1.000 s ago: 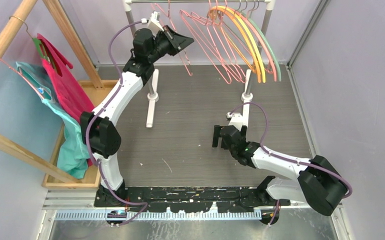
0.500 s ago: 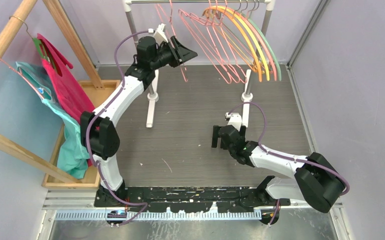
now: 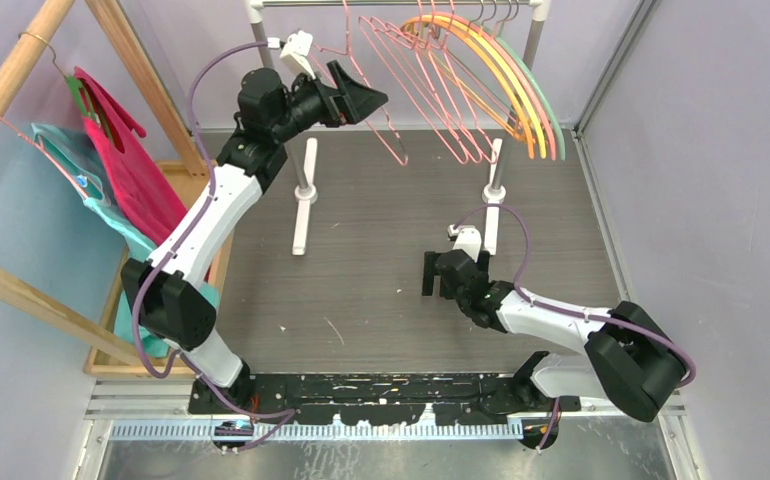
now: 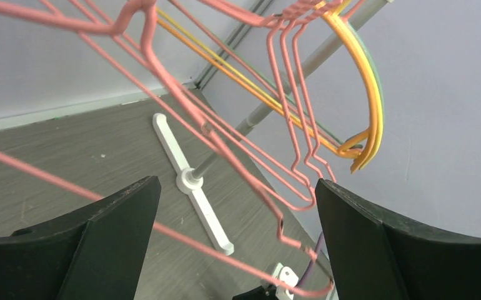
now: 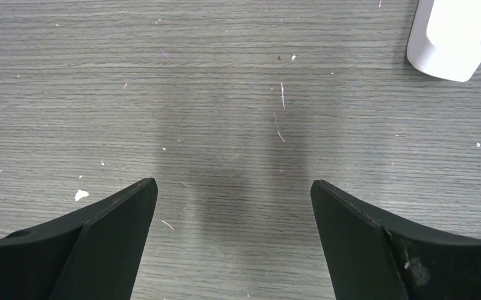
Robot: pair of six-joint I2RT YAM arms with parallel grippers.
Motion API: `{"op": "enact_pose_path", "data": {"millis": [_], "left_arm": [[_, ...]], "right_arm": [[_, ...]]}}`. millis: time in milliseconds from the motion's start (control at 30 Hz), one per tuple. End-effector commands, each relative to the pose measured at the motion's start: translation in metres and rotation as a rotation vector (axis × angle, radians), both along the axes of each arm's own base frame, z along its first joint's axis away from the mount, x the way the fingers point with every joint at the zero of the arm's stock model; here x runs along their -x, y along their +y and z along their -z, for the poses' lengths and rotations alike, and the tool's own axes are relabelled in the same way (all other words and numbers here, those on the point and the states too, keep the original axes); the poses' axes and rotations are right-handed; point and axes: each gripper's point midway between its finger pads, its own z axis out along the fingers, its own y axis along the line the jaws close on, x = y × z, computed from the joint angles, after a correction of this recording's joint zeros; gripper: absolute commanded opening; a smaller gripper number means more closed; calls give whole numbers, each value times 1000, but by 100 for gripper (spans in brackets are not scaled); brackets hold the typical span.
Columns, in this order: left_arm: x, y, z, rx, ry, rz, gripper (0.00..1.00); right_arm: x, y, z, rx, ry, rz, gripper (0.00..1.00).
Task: Organize the hangers
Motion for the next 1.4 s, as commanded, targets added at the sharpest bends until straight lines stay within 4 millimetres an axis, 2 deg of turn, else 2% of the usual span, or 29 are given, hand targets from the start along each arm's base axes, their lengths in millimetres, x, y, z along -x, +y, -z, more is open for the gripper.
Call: {"op": "enact_pose_path", "data": {"millis": [0,67,233,367,400,533,733,867,933,1067,1367], "left_arm": [[3,18,-4,-28,-62,-65,98],[4,28,-2,-48,-72,-109,98],[26,64,3,-145,-107,-237,98],[55,103,20,-234,-102,-370,98],[61,110,29,-253,-89,-394,98],[77,120,85,-337,10,-391,98],[83,122,192,-416,176,-373,98],[90,122,250,-433,256,-358,98],[91,121,268,-446,283,-354,98],[91,120,283,-465,300,-346,98],[91,119,284,-475,296,-336,98]], "right_arm": [[-15,13,-19,-45,-59,-1,100],[-14,13,-17,-42,-55,-2,100],[-15,8,-15,-25,-61,7,100],[-17,6,-15,-4,-70,7,100],[-18,7,-16,-1,-71,3,100],[-23,8,-19,21,-83,-10,100],[-33,15,-26,66,-93,-55,100],[-37,12,-24,88,-72,-6,100],[-39,10,-23,94,-71,13,100],[-42,3,-22,118,-71,73,100],[-41,-1,-22,111,-76,95,100]]}}
